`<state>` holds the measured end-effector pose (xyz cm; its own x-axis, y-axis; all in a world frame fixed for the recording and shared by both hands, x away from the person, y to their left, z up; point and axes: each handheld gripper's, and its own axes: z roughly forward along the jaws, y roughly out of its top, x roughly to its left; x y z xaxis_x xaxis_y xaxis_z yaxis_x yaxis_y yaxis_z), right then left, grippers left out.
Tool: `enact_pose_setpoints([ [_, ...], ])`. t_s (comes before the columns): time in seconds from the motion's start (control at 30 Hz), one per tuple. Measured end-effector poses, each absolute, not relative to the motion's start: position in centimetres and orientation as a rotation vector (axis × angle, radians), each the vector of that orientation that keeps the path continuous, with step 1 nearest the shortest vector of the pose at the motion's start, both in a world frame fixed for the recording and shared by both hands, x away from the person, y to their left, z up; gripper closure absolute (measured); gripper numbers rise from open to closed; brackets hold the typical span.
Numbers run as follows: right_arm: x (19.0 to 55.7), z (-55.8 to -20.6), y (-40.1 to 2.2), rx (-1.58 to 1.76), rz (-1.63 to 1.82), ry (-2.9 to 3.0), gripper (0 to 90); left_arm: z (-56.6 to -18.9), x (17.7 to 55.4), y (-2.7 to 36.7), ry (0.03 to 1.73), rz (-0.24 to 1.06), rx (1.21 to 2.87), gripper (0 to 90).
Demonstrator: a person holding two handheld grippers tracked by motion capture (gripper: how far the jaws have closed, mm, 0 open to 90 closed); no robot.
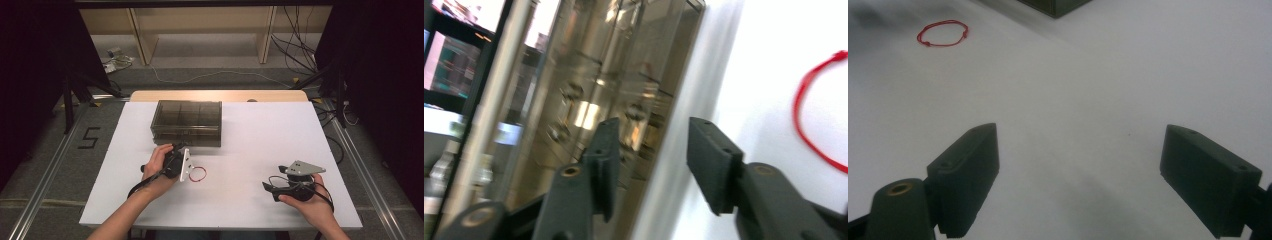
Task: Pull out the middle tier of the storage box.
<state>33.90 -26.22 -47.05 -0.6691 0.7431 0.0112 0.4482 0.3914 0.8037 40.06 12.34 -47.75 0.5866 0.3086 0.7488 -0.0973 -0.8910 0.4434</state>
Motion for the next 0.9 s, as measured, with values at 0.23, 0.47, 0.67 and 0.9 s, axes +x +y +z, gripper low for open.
enact_pose_setpoints([
  [0.23, 33.9, -47.1, -26.2, 1.032, 1.167, 2.305, 16.6, -47.5, 40.5, 13.2, 0.252, 1.046, 2.431, 38.8],
  [0.47, 34.0, -47.1, -26.2, 1.035, 1.166, 2.308, 16.6, -45.5, 41.4, 14.2, 0.312, 0.988, 2.416, 29.9],
  [0.67, 34.0, -47.1, -26.0, 1.032, 1.160, 2.309, 16.5, -43.9, 42.9, 16.3, 0.338, 0.924, 2.439, 39.3],
  [0.9, 34.0, -47.2, -26.1, 1.038, 1.156, 2.312, 16.6, -43.5, 44.4, 17.5, 0.332, 0.843, 2.490, 47.7],
])
